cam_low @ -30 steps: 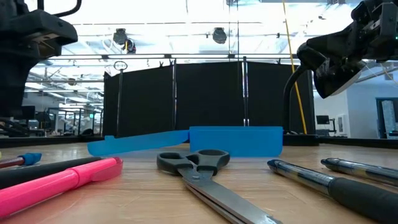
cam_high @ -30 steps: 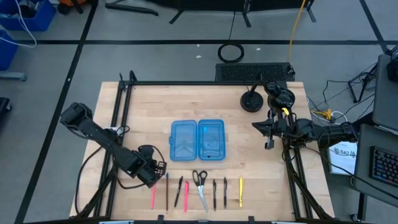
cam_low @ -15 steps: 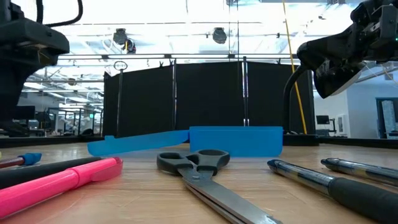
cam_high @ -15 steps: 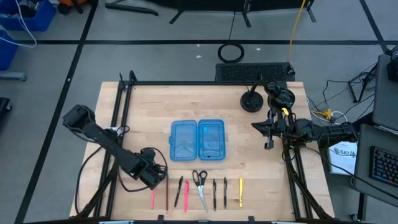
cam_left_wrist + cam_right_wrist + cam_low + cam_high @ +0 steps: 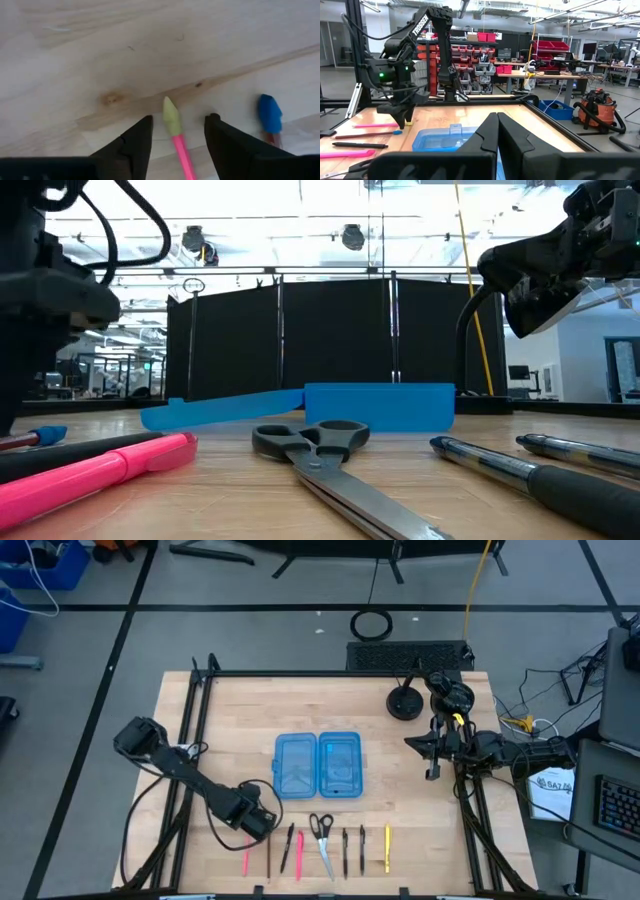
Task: Pick & place school supplies into a supply box
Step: Put the pink pencil into the blue pencil box, then put the brown pencil into the blue pencil box
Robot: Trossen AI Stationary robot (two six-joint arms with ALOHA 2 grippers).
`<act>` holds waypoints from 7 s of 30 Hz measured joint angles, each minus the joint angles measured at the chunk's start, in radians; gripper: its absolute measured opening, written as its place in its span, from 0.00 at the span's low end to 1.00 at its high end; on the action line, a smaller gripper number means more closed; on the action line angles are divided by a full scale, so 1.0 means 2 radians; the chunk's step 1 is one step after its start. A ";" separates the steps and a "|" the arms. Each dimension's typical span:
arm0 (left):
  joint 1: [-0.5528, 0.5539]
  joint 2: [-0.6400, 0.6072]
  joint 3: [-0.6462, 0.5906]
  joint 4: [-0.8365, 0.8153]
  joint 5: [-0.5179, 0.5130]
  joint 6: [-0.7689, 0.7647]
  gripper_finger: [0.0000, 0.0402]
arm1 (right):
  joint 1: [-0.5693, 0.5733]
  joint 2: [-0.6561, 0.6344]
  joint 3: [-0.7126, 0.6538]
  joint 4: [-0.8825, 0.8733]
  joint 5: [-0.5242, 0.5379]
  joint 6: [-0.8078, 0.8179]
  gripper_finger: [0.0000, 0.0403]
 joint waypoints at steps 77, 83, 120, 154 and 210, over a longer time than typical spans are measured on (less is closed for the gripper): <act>0.376 0.101 0.177 0.285 0.013 0.335 0.04 | 0.000 0.009 0.000 0.004 -0.002 0.020 0.00; 0.379 0.101 0.177 0.263 -0.001 0.338 0.04 | 0.000 0.010 0.000 0.004 -0.002 0.023 0.00; 0.354 0.142 0.176 0.245 -0.053 0.334 0.06 | 0.000 0.015 0.000 0.003 -0.001 0.025 0.00; 0.346 0.141 0.271 0.148 -0.054 0.382 0.43 | 0.000 0.017 0.000 0.004 -0.002 0.032 0.00; 0.058 -0.283 -0.207 0.277 -0.371 0.301 0.00 | 0.000 0.020 0.000 0.000 -0.001 0.022 0.00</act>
